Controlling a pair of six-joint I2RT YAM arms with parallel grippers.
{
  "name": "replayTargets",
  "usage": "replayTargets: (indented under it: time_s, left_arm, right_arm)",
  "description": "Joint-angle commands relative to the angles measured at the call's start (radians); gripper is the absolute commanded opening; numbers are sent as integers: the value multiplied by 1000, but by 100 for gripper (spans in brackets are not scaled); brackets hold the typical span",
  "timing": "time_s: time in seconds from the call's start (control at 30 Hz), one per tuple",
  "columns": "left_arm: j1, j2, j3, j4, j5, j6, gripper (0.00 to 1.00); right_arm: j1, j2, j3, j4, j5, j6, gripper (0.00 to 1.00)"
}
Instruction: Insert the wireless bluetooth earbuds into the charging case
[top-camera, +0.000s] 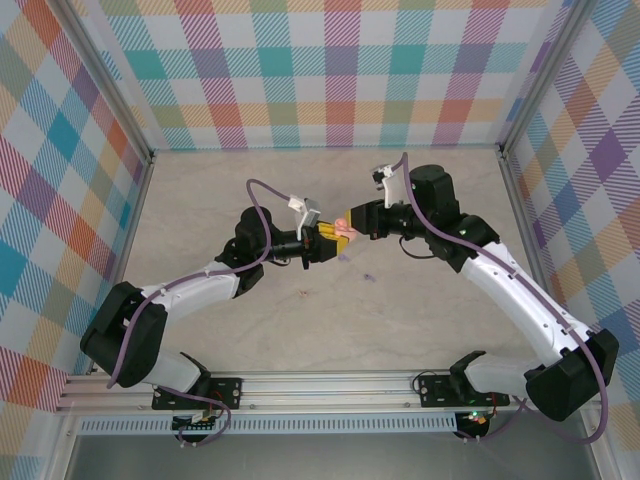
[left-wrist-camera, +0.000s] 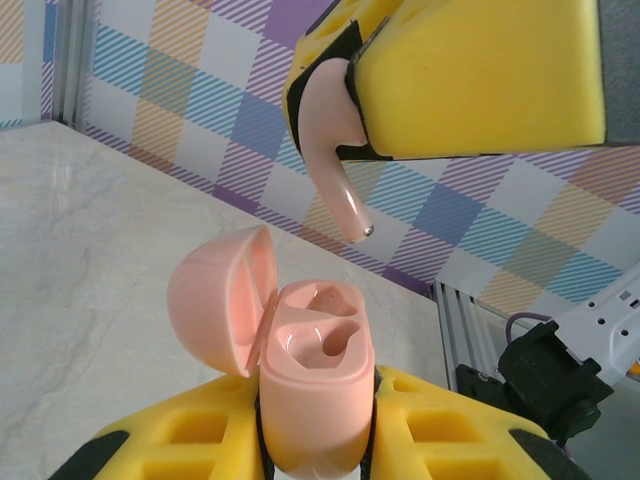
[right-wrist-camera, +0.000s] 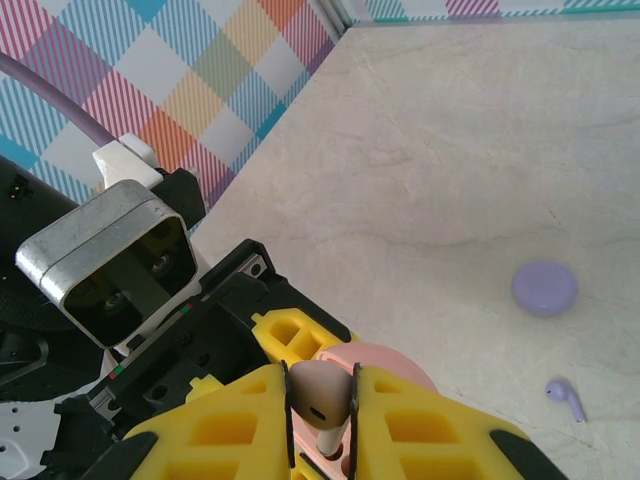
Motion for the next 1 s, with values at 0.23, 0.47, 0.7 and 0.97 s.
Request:
replayTargets:
  time_s: [0.23, 0.47, 0.7, 0.97]
  left_arm:
    - [-14, -12, 32, 64, -6, -44, 26]
    - [-13, -10, 43, 65, 1, -52, 26]
    - [-13, -11, 46, 63, 7, -56, 26]
    - [-14, -7, 52, 60, 5, -61, 26]
  right_arm:
    - [8, 7, -21, 46, 24, 1, 20]
    - [11, 13, -24, 46, 32, -2, 21]
    - [13, 21, -24, 47, 39, -5, 21]
    - [17, 33, -23, 42, 35, -8, 21]
